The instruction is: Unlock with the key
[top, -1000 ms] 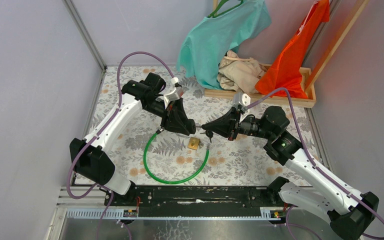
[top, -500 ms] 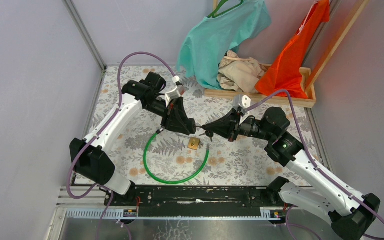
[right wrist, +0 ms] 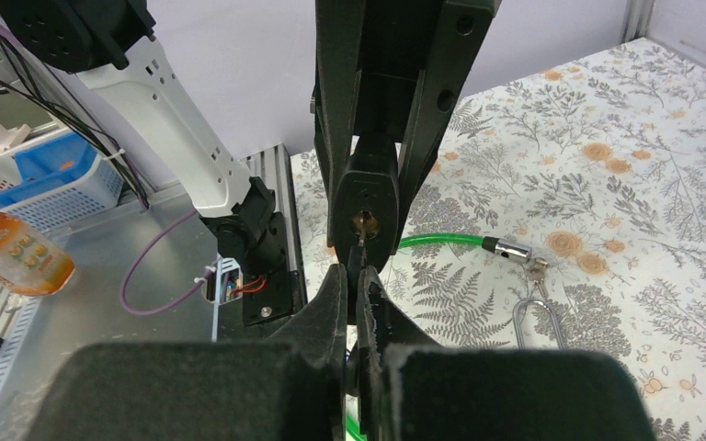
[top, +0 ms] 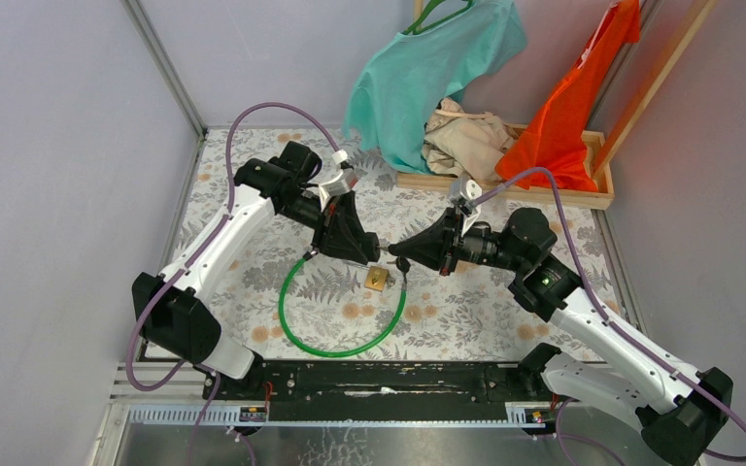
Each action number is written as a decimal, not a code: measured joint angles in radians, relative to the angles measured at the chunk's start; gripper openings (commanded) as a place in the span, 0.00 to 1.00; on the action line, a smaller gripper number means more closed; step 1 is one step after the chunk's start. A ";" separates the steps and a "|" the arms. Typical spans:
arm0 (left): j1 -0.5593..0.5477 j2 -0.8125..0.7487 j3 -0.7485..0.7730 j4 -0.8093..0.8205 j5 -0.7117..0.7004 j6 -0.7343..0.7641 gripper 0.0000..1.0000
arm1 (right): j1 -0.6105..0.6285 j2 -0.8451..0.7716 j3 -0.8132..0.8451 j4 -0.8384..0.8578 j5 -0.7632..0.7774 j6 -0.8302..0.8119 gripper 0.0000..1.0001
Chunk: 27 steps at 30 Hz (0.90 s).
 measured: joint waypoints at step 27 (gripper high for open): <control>-0.027 0.001 0.004 -0.005 -0.220 -0.056 0.00 | 0.055 0.151 0.059 -0.058 0.067 0.063 0.00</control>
